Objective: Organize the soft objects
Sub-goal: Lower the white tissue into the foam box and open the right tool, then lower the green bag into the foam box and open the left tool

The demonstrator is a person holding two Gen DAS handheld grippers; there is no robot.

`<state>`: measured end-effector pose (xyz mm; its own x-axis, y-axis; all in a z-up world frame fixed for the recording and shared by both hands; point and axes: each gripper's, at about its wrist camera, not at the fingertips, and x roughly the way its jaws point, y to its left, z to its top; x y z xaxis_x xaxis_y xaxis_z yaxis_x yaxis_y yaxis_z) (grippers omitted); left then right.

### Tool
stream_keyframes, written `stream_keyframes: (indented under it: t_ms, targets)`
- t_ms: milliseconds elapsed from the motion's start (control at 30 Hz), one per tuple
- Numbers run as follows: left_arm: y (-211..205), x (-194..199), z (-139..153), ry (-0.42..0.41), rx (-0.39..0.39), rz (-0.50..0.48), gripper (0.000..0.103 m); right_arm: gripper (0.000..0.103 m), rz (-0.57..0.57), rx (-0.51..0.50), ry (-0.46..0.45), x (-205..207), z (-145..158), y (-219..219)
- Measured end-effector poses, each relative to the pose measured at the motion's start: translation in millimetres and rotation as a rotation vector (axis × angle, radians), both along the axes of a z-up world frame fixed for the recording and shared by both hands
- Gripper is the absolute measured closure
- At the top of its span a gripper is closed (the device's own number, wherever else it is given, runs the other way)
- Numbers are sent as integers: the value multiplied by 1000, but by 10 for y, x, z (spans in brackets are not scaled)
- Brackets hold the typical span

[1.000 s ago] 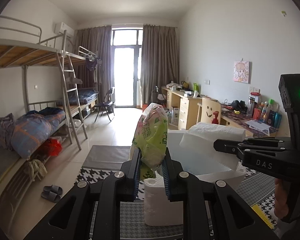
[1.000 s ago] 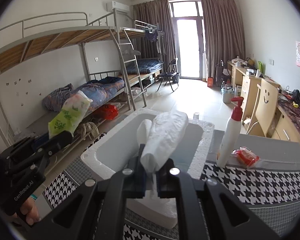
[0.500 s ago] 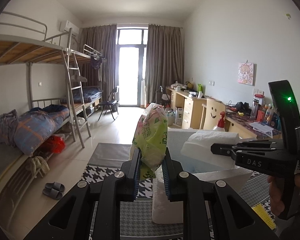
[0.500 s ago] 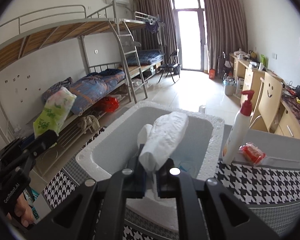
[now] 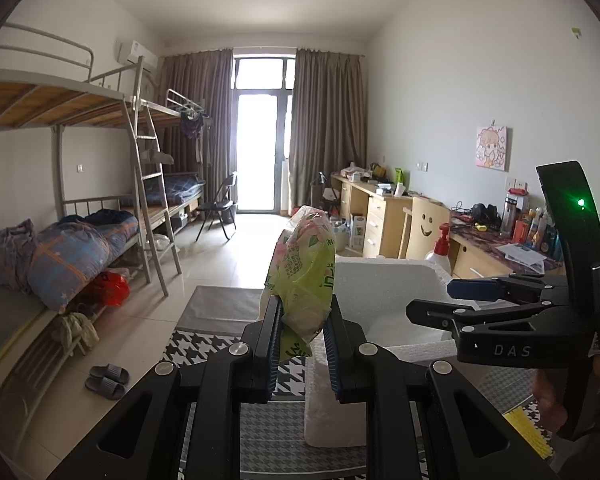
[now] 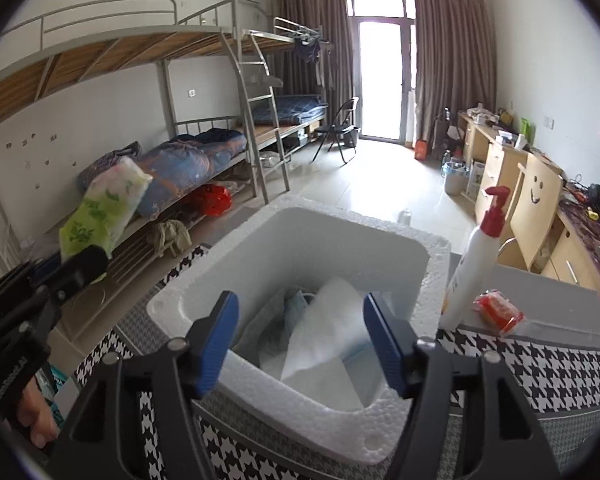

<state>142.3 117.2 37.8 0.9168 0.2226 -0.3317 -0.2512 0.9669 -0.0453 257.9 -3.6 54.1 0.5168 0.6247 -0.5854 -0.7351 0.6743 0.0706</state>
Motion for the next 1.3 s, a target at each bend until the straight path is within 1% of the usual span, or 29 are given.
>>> stream_keyframes:
  t_ms: [233, 333, 467, 767, 1100, 1233, 1300]
  targets:
    - [4, 52, 15, 8, -7, -19, 82, 31, -11, 4, -14, -26, 8, -74]
    - [6, 69, 27, 9, -6, -29, 82, 28, -28, 13, -39, -39, 39, -122]
    - [-13, 90, 49, 11, 1, -38, 82, 23, -37, 34, -44, -42, 71, -196]
    - [-61, 140, 75, 6, 6, -67, 82, 22, -69, 41, -72, -65, 62, -353]
    - [-83, 217, 89, 7, -1, -109, 82, 20, -94, 57, -76, -64, 60, -504]
    - [-160, 247, 92, 11, 11, -127, 82, 19, -101, 64, -84, -95, 57, -583]
    - [-178, 256, 90, 14, 10, -135, 82, 14, -110, 68, -92, -109, 57, -620]
